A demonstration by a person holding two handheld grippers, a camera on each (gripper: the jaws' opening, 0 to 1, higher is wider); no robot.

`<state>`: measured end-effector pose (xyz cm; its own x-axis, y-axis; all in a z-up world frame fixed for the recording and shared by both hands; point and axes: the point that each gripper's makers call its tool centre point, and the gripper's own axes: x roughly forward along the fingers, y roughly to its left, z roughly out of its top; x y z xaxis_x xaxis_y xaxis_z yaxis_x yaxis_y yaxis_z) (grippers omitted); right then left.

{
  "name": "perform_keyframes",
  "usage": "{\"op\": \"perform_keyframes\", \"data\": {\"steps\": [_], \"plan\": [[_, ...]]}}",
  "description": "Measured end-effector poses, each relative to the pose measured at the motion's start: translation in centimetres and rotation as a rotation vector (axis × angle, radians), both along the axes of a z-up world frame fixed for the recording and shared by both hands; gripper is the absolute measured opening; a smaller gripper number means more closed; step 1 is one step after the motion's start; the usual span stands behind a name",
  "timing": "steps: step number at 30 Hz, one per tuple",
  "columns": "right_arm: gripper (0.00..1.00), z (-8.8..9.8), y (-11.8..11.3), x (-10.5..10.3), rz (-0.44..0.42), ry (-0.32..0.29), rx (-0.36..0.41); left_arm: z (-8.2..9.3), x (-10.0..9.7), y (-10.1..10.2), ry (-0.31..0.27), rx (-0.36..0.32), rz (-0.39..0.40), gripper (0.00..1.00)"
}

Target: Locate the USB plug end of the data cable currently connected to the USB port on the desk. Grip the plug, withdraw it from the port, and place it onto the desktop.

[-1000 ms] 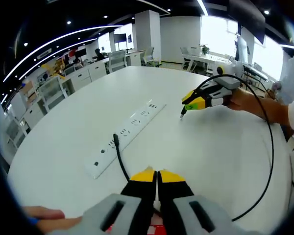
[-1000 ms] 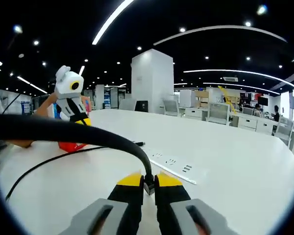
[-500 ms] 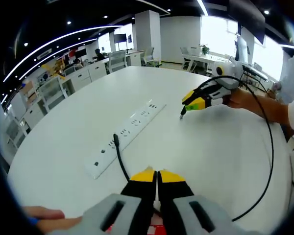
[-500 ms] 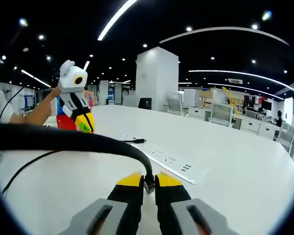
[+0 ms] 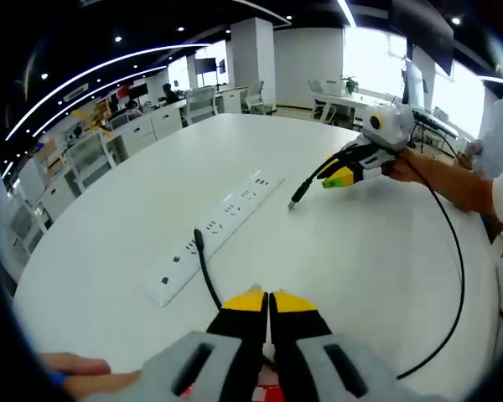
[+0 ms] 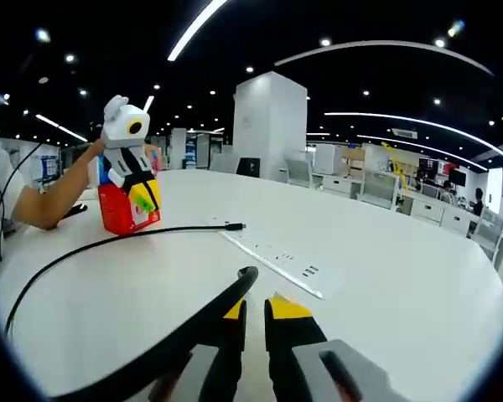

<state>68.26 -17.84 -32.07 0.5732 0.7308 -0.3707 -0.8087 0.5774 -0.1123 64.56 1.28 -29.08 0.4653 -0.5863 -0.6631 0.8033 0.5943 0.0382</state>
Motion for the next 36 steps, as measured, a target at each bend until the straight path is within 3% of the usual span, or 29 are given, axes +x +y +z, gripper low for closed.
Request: {"op": "perform_keyframes", "data": {"steps": [4, 8, 13, 25, 29, 36], "plan": [[0.12, -0.8, -1.1, -0.2, 0.006, 0.002, -0.098, 0.0, 0.0, 0.0, 0.0, 0.0, 0.0, 0.02], [0.12, -0.6, -2.3, -0.2, -0.001, -0.001, -0.117, 0.0, 0.0, 0.0, 0.0, 0.0, 0.0, 0.02], [0.12, 0.1, -3.9, 0.4, -0.042, -0.047, -0.182, 0.0, 0.0, 0.0, 0.001, 0.0, 0.0, 0.02], [0.12, 1.6, -7.7, 2.6, -0.202, -0.065, -0.115, 0.0, 0.1, 0.0, 0.001, 0.0, 0.0, 0.02], [0.12, 2.4, -6.0, 1.9, -0.158, -0.062, -0.032, 0.0, 0.2, 0.0, 0.001, 0.0, 0.001, 0.02], [0.12, 2.1, -3.5, 1.0, -0.098, -0.055, -0.016, 0.0, 0.3, 0.1, 0.001, 0.0, 0.0, 0.02]]}}
